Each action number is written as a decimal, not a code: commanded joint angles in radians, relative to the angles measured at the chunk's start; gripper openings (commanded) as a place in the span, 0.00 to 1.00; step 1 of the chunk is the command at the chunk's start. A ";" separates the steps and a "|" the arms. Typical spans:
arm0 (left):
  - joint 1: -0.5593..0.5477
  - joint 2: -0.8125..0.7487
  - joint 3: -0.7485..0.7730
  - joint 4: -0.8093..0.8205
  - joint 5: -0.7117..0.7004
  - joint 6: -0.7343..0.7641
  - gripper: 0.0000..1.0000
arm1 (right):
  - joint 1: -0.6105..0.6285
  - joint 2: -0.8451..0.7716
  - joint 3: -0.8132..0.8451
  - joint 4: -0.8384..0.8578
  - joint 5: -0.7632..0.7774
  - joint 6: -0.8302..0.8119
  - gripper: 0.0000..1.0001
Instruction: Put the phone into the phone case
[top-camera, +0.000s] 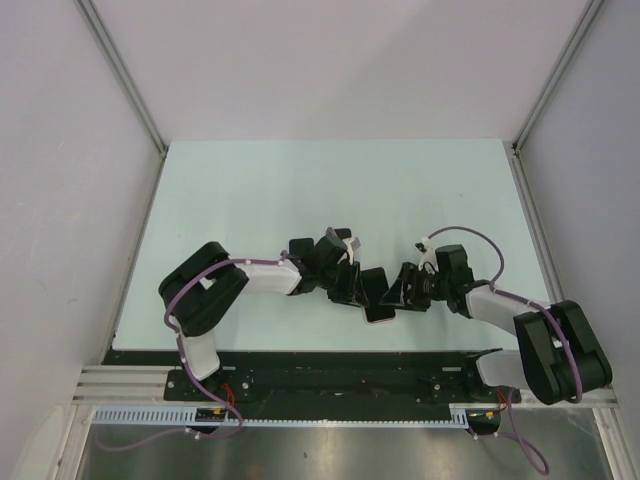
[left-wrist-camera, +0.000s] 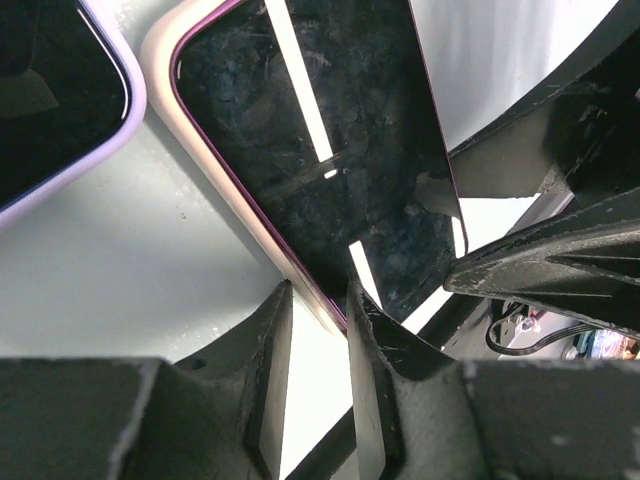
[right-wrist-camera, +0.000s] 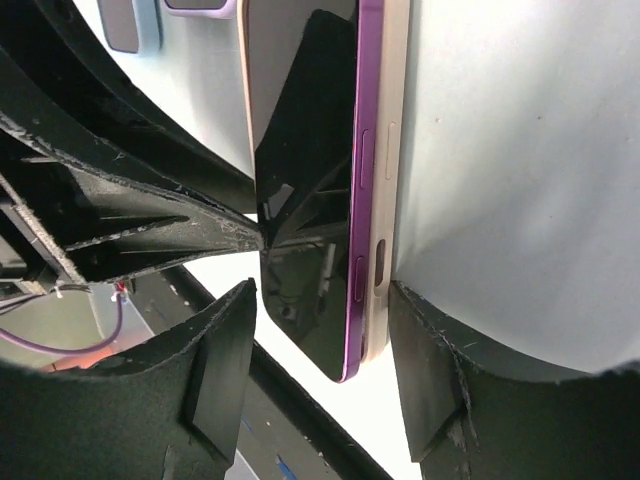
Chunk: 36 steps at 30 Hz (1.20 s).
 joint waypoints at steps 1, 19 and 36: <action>-0.006 0.019 0.019 0.060 0.046 -0.028 0.31 | 0.003 -0.051 -0.039 0.197 -0.181 0.124 0.59; -0.010 -0.004 -0.041 0.181 0.103 -0.065 0.22 | -0.040 -0.040 -0.181 0.578 -0.322 0.439 0.58; -0.012 -0.015 -0.064 0.215 0.115 -0.065 0.23 | -0.039 -0.104 -0.152 0.244 -0.125 0.270 0.32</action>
